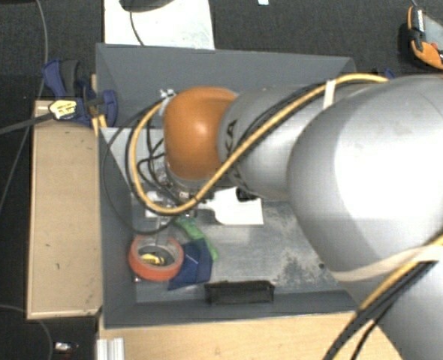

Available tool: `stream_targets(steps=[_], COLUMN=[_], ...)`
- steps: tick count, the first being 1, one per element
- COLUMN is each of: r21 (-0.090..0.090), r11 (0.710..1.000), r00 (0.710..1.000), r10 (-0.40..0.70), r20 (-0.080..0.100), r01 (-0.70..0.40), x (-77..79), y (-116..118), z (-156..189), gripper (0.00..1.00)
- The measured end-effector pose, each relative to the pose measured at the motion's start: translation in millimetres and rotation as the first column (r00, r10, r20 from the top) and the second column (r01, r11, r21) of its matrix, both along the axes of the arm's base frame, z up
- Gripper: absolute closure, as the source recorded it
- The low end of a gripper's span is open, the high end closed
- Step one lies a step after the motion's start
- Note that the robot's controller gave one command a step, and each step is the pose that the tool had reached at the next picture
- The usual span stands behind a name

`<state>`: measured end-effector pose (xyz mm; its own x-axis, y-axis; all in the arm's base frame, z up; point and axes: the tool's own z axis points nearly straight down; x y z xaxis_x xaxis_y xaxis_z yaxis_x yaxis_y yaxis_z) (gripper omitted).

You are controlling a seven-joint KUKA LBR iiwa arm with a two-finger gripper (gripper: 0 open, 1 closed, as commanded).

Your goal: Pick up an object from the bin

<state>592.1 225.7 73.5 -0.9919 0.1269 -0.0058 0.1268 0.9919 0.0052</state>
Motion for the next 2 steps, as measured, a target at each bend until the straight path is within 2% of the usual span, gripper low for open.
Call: stream_targets(steps=[1, 2], r21=[0.002, 0.002], r11=[0.999, 1.000], r00=[0.999, 1.000], r10=[-0.043, -0.003], r20=[0.000, 0.004], r01=[0.043, 0.003], x=[0.3, 1.5], y=[-0.3, 0.4], z=[1.0, 2.2], gripper=[0.00, 0.00])
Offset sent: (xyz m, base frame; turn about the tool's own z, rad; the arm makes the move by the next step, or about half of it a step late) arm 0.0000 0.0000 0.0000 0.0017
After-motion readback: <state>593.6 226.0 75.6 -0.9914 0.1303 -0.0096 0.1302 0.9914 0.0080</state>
